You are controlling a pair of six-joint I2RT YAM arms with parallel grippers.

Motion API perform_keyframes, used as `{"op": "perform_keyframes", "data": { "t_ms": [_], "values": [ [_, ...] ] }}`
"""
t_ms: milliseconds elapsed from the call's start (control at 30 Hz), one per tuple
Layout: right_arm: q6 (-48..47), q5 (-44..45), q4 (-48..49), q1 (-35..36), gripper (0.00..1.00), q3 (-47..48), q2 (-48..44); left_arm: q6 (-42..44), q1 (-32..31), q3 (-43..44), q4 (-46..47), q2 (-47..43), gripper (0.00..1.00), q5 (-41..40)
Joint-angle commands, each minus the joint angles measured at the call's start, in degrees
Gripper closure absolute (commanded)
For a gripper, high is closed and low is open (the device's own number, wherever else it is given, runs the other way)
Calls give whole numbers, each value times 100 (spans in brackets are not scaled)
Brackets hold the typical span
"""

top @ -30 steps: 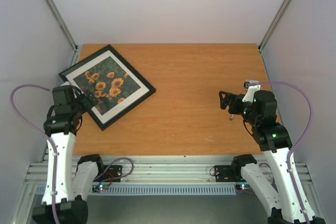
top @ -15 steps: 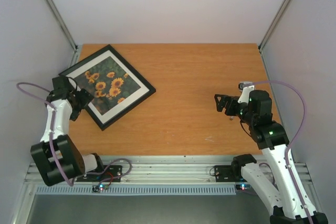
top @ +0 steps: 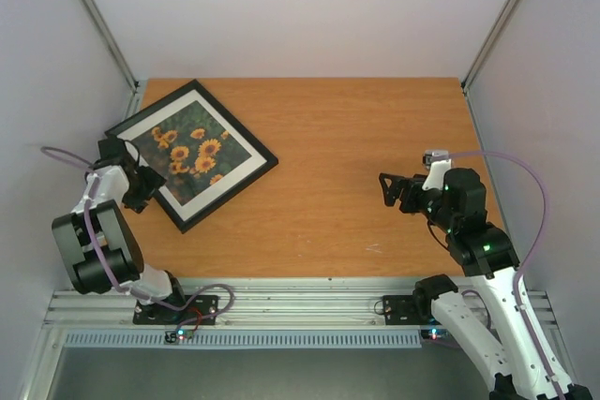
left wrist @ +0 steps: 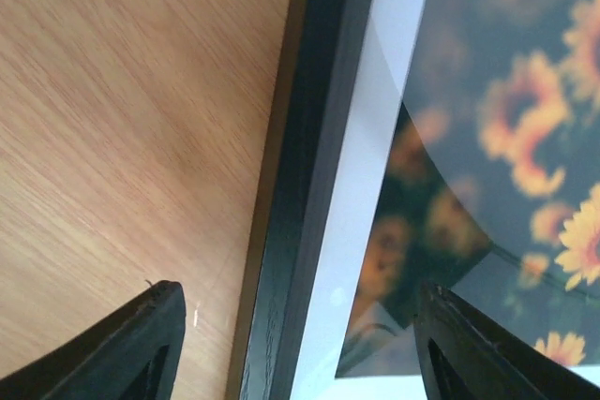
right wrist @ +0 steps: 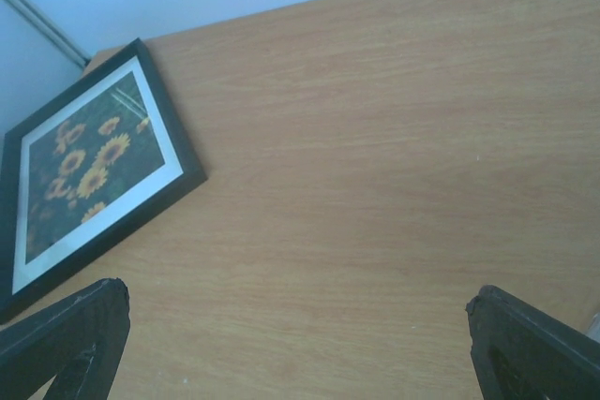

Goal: Take the photo out of the frame
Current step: Move the photo frame to the center of the board.

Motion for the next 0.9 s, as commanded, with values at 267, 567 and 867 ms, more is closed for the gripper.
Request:
{"op": "perform_keyframes", "data": {
  "t_ms": [267, 567, 867],
  "values": [
    [-24, -17, 236, 177, 1, -112, -86, 28, 42, -161, 586, 732, 56, 119],
    [-32, -28, 275, 217, 1, -117, -90, 64, -105, -272, 694, 838, 72, 245],
    [-54, -60, 195, 251, 1, -45, -131, 106, -718, -353, 539, 550, 87, 49]
  ]
}}
